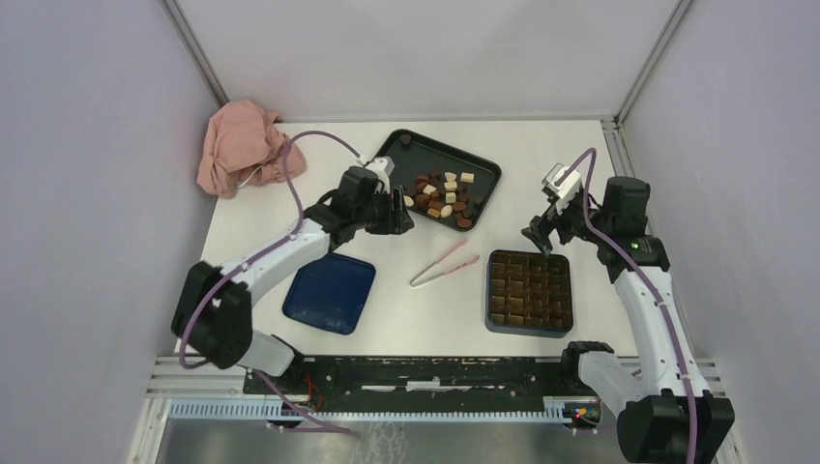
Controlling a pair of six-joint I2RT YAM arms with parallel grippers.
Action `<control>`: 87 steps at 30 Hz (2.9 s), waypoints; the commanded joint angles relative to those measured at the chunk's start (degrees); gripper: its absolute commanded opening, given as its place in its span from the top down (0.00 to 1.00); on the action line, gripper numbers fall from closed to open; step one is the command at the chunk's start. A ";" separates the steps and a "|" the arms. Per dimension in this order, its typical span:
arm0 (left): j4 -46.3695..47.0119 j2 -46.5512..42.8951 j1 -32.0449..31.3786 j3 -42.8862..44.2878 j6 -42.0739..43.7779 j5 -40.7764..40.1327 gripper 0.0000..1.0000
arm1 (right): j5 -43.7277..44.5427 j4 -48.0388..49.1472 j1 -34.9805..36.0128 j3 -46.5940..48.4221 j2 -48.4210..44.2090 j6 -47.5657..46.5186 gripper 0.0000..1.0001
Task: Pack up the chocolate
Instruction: Pick up the clamp from the center of the board, then adjust the clamp.
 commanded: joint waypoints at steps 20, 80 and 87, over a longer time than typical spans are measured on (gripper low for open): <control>-6.66 33.22 -16.37 19.62 10.65 -10.61 0.55 | -3.36 -7.77 -0.20 -2.93 7.08 -6.63 0.02; 49.30 0.92 -8.13 -1.29 -20.35 18.78 0.98 | -7.15 57.22 19.09 -7.01 4.55 69.85 0.18; 54.46 3.39 -7.66 -1.52 -24.47 22.92 0.98 | -8.55 61.61 19.87 -6.88 5.61 73.15 0.25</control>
